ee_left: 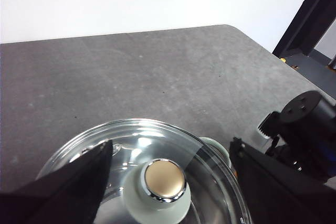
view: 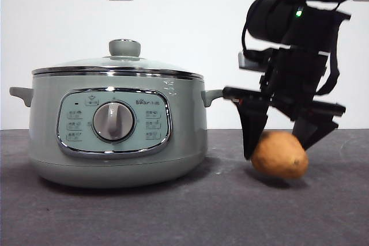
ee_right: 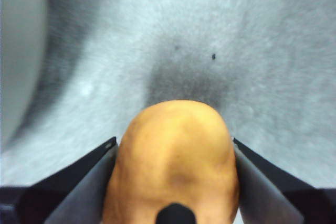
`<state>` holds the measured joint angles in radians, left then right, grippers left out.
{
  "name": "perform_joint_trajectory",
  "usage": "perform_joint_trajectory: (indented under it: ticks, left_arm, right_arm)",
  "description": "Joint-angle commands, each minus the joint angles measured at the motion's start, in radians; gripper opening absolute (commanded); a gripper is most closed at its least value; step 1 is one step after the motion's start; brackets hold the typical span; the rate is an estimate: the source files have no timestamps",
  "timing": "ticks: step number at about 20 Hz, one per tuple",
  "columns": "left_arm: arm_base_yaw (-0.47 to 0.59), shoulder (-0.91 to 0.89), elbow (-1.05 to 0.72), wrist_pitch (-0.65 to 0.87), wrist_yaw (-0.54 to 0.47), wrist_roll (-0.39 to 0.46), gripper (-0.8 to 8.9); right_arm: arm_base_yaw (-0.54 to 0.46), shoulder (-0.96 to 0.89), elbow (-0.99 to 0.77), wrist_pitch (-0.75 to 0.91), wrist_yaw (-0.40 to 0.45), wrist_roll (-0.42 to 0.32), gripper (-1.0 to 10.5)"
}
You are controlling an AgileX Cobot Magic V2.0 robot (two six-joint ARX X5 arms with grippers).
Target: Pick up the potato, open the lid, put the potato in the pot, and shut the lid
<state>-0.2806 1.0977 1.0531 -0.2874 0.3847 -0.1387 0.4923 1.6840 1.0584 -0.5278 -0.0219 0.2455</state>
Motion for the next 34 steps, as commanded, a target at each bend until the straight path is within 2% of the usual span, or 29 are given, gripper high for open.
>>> perform_joint_trajectory:
  ticks: [1,4,6,14,18,19,22,26,28,31,34]
  left_arm:
    - [-0.025,0.001,0.0,0.002,-0.023,0.022,3.77]
    - [-0.065,0.011,0.0,0.002,-0.117,0.043,3.72]
    - [-0.084,0.044,0.0,0.002,-0.175,0.064,3.72]
    - [-0.144,0.26,0.0,0.04,-0.177,0.065,3.72]
    - [-0.184,0.312,0.0,0.03,-0.278,0.08,3.72]
    - [-0.188,0.315,0.0,0.022,-0.288,0.087,3.52]
    - [-0.198,0.315,0.0,0.016,-0.287,0.098,-0.19]
    - [-0.198,0.302,0.003,0.043,-0.289,0.114,-0.08]
    - [-0.198,0.273,0.018,0.048,-0.321,0.114,-0.07]
    - [-0.198,0.181,0.044,0.047,-0.384,0.117,-0.08]
    - [-0.198,0.049,0.067,0.038,-0.386,0.117,-0.08]
  right_arm:
    - [0.003,-0.082,0.0,-0.021,0.005,-0.012,-0.2]
    - [-0.001,-0.204,0.0,-0.086,0.014,-0.021,-0.2]
    - [-0.001,-0.28,0.0,-0.129,0.057,-0.03,-0.1]
    - [-0.001,-0.475,0.0,-0.179,0.058,-0.029,-0.1]
    - [-0.001,-0.508,0.0,-0.215,0.058,-0.029,-0.1]
    - [-0.001,-0.51,0.0,-0.219,0.058,-0.029,-0.1]
    - [-0.001,-0.516,0.0,-0.223,0.058,-0.029,-0.1]
    - [-0.001,-0.516,0.001,-0.211,0.055,-0.029,-0.1]
    - [-0.001,-0.516,0.004,-0.195,0.054,-0.029,-0.1]
    - [0.005,-0.516,0.023,-0.154,0.041,-0.026,-0.1]
    - [0.041,-0.512,0.05,-0.082,0.01,-0.027,-0.1]
